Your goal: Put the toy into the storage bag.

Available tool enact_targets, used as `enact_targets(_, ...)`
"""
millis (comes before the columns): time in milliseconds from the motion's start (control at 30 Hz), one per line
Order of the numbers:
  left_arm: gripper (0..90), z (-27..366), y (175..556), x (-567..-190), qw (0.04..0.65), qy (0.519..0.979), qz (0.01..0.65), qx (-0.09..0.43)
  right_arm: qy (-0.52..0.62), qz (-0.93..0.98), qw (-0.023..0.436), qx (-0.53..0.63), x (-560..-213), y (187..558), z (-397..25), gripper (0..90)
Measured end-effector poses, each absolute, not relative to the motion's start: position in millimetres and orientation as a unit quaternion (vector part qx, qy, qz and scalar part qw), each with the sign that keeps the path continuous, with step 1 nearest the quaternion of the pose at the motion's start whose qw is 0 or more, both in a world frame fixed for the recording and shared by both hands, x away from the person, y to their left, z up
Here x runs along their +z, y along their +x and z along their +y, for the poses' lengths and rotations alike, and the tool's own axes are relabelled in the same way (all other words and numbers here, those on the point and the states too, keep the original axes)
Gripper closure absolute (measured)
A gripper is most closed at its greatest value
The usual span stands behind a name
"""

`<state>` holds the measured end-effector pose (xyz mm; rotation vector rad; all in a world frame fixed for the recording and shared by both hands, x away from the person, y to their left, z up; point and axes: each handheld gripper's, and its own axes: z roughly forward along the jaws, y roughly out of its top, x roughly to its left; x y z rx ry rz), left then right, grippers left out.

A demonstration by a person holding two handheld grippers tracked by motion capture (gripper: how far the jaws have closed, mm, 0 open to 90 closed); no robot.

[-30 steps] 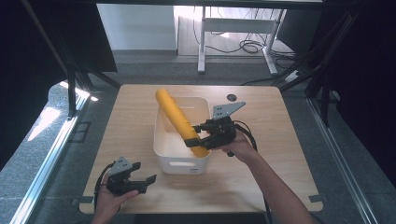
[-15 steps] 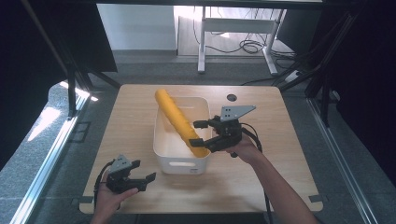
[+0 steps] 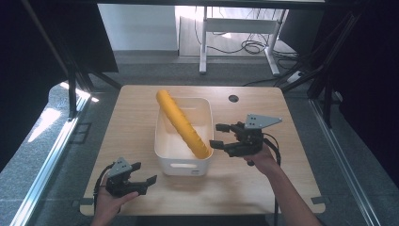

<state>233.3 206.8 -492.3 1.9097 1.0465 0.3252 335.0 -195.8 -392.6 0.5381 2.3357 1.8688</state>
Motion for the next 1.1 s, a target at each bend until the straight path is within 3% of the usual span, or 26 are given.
enact_targets(467,16.9,206.3,233.0,-492.3,0.453,0.771,0.426,0.133,0.263,0.75,0.08,0.601,-438.2,329.8,-255.5,32.0)
enact_targets(1100,16.9,205.5,233.0,-494.0,0.451,0.774,0.425,0.13,0.314,0.76,0.08,0.563,-475.7,331.7,-280.0,31.7)
